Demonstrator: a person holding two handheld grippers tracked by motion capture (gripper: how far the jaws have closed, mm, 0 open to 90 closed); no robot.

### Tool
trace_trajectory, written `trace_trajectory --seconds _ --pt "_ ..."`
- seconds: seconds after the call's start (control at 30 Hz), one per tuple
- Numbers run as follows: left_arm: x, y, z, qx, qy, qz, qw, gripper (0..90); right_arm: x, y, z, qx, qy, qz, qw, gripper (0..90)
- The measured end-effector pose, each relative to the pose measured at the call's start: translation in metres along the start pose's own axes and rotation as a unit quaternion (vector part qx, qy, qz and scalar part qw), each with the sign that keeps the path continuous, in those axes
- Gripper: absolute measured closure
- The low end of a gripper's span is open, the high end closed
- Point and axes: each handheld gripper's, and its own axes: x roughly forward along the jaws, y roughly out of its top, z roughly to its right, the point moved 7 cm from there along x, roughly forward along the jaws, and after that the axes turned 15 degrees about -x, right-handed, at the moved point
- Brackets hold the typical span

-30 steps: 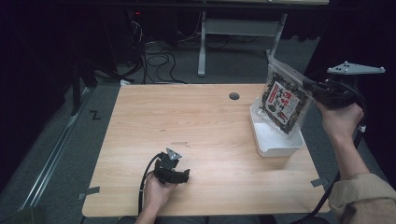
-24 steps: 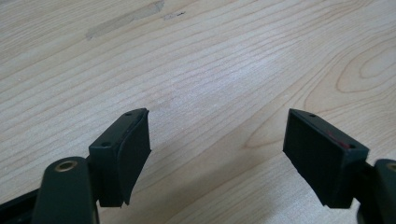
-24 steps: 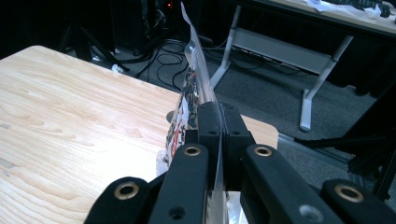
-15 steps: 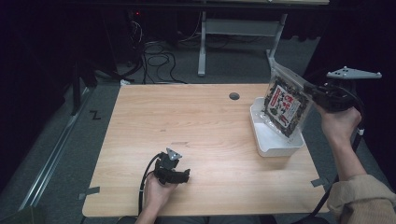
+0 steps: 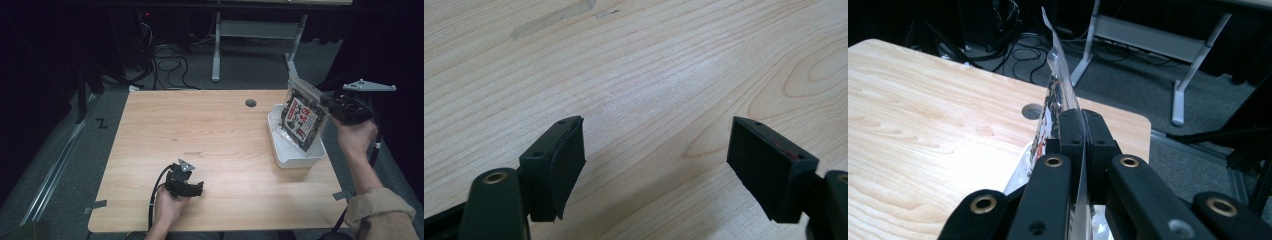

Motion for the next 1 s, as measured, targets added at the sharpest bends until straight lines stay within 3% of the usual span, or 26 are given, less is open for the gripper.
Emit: trace_trajectory --seconds 0.27,0.47,0.63,1.0 --pt "-0.002 0.0 0.001 0.001 0.001 0.003 1.0 23.5 0.004 -0.019 0.001 0.013 0.01 0.002 0.9999 89.7" --pt "0.0 -0.001 0.002 0.003 0.002 -0.001 1.0 23.5 0.003 -0.035 0.01 0.015 0.006 -0.009 0.9998 89.2" --pt "0.0 -0.001 0.0 0.002 0.003 -0.003 1.0 23.5 0.004 -0.047 0.017 0.032 0.01 -0.009 0.9994 89.1" --pt "0.0 -0.001 0.0 0.001 0.002 0.002 1.0 23.5 0.005 -0.061 0.022 0.049 0.009 -0.014 0.9987 87.0"
